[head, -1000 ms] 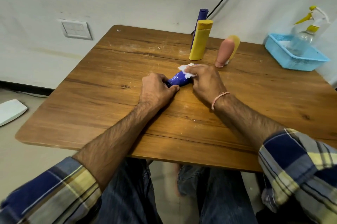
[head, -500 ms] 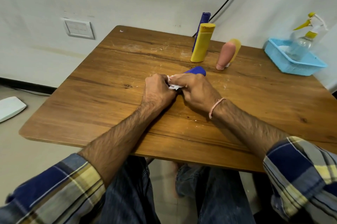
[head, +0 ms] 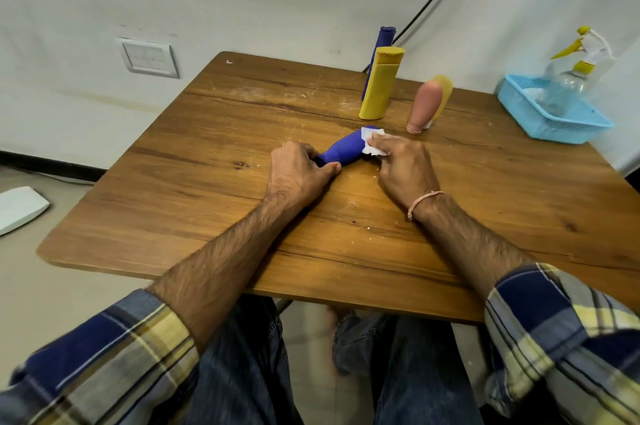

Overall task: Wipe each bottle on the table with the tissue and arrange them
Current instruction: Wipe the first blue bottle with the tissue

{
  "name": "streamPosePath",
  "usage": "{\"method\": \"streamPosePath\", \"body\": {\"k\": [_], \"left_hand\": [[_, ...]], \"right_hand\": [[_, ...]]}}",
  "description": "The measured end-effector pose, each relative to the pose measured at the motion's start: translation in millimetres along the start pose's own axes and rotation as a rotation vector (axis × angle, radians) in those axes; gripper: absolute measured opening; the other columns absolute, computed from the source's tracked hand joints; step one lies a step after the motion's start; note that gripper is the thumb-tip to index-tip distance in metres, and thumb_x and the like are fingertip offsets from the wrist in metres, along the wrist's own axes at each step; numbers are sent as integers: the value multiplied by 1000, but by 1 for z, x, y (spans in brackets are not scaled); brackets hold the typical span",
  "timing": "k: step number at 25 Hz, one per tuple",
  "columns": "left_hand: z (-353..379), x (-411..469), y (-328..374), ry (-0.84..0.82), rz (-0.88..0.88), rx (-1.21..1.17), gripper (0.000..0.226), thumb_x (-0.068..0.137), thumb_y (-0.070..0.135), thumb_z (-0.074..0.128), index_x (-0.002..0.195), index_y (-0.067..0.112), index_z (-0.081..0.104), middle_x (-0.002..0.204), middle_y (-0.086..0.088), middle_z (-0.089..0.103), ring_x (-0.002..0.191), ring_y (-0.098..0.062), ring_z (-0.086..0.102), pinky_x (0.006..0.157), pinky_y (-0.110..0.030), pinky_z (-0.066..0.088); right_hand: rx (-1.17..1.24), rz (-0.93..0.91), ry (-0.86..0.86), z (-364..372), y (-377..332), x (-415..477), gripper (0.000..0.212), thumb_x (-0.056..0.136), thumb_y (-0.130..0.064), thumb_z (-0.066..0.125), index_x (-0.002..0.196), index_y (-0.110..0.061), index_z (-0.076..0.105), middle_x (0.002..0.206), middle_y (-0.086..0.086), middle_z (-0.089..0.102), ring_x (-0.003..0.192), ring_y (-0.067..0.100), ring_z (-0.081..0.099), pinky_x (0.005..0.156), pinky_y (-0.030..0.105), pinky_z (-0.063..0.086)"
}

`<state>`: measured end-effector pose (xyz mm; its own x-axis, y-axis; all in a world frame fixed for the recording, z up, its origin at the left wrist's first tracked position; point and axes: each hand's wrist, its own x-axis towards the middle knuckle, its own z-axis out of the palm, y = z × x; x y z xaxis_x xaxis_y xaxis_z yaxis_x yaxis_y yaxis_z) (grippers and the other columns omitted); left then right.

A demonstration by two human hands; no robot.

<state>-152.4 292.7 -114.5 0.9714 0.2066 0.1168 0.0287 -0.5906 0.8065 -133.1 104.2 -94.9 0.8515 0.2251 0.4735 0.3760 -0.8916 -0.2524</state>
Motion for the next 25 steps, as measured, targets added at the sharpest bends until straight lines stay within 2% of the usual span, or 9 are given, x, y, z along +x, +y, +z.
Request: {"method": "streamPosePath", "body": {"k": [1, 5, 6, 10, 12, 16, 20, 21, 25], "left_hand": [[0, 0, 0, 0, 6, -1, 35, 79, 41, 84, 101, 14, 79, 82, -1, 74, 75, -8, 67, 59, -19, 51], [-2, -4, 1, 33, 73, -1, 16, 80, 26, 80, 88, 11, 78, 80, -3, 76, 72, -14, 70, 65, -28, 60], [-2, -5, 1, 25, 68, -9, 17, 78, 26, 82, 90, 13, 77, 82, -1, 75, 76, -13, 70, 69, -27, 61], [-2, -4, 2, -30, 35, -46, 33, 74, 28, 89, 99, 22, 69, 95, 4, 69, 89, -9, 66, 77, -23, 58], [-2, -5, 2, -4, 48, -49, 32, 74, 25, 89, 95, 22, 66, 92, 4, 68, 86, -10, 65, 72, -21, 55], [0, -6, -1, 47, 109, -53, 21, 80, 24, 80, 90, 13, 65, 82, 1, 70, 77, -18, 69, 65, -29, 58], [2, -3, -2, 10, 58, -51, 42, 72, 19, 90, 104, 21, 63, 100, 4, 66, 91, -12, 63, 77, -24, 55], [3, -3, -2, 22, 63, -53, 41, 72, 18, 90, 103, 21, 63, 99, 4, 66, 90, -12, 63, 76, -24, 55], [3, -5, -3, 67, 115, -70, 23, 79, 19, 78, 91, 21, 59, 79, 7, 65, 76, -17, 66, 64, -27, 54]], "right_hand": [[1, -20, -4, 1, -6, -2, 48, 79, 11, 51, 121, -5, 67, 128, 13, 65, 124, 26, 58, 111, 36, 40], [49, -427, -126, 14, -20, -21, 52, 73, 13, 51, 121, -2, 67, 127, 13, 65, 126, 25, 56, 111, 37, 41], [31, -402, -111, 10, -13, -15, 53, 74, 13, 50, 122, -3, 66, 129, 13, 65, 127, 24, 56, 111, 37, 40], [-67, 27, 11, 0, 4, 11, 46, 84, 8, 51, 125, -6, 65, 130, 12, 64, 127, 24, 55, 113, 34, 37], [6, -55, 12, 5, -18, 5, 46, 79, 11, 52, 119, -4, 68, 126, 13, 66, 124, 27, 58, 111, 34, 39], [54, -449, -108, 11, -41, -26, 51, 75, 13, 53, 123, -2, 65, 130, 12, 64, 127, 26, 55, 112, 38, 39], [-81, -108, -13, -6, -23, -7, 46, 82, 7, 52, 124, -7, 65, 128, 11, 65, 125, 26, 55, 110, 36, 40], [-85, -102, -7, -5, -30, -7, 45, 83, 6, 53, 123, -7, 65, 127, 11, 65, 124, 26, 55, 109, 36, 40], [-25, -383, -107, 5, -53, -21, 47, 78, 9, 54, 121, -5, 67, 125, 10, 67, 122, 27, 57, 108, 39, 42]]}}
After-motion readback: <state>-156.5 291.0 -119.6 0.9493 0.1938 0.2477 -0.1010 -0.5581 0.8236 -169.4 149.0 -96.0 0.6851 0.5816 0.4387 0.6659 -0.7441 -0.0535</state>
